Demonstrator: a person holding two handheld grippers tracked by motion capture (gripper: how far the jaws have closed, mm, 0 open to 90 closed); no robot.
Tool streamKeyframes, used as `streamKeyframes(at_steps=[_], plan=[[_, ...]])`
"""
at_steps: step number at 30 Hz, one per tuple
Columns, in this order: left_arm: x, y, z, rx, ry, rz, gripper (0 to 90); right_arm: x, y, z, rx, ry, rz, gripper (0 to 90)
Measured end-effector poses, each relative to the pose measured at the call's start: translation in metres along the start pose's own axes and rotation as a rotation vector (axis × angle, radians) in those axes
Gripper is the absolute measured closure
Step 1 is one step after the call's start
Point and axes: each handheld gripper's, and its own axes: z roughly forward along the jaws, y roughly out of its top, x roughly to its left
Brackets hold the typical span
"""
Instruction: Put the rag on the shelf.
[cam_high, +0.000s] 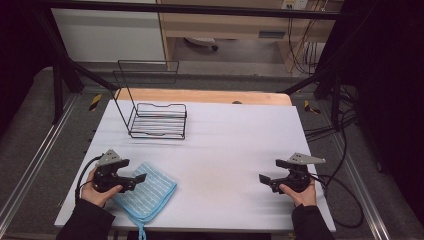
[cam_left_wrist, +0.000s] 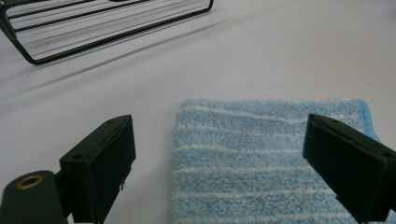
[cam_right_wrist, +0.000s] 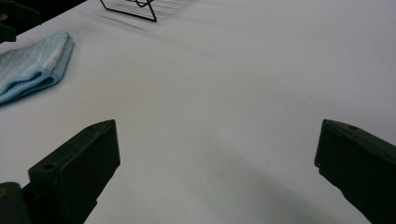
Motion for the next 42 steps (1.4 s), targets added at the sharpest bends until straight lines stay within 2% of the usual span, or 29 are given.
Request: streamKeyframes(at_steps=[11,18,21,28,30,32,35,39,42], plan=[[0.001,0.006,-0.002,0.004,0.007,-0.011,13.0,0.0,0.0,0.0,0.004,-0.006,-0.006,0.7],[0.002,0.016,-0.005,0.006,0.017,-0.035,17.8,0.002,0.001,0.002,0.012,-0.009,-0.012,0.7],[0.002,0.023,-0.004,0.025,0.028,-0.035,19.3,0.002,0.001,0.002,0.015,-0.011,-0.01,0.7],[0.0,0.033,0.007,0.054,0.054,-0.043,30.9,0.002,0.001,0.002,0.014,-0.013,-0.008,0.7],[0.001,0.031,0.012,0.061,0.052,-0.048,37.9,0.002,0.001,0.002,0.016,-0.014,-0.013,0.7],[0.002,0.027,0.015,0.075,0.048,-0.055,40.3,0.002,0.0,0.002,0.017,-0.013,-0.014,0.7],[0.005,0.022,0.02,0.101,0.039,-0.06,48.8,0.003,0.0,0.004,0.024,-0.012,-0.017,0.7],[0.006,0.016,0.028,0.165,0.033,-0.053,54.7,0.003,0.0,0.005,0.032,-0.011,-0.016,0.7],[0.006,0.014,0.029,0.178,0.03,-0.05,57.8,0.003,0.0,0.005,0.032,-0.01,-0.015,0.7]])
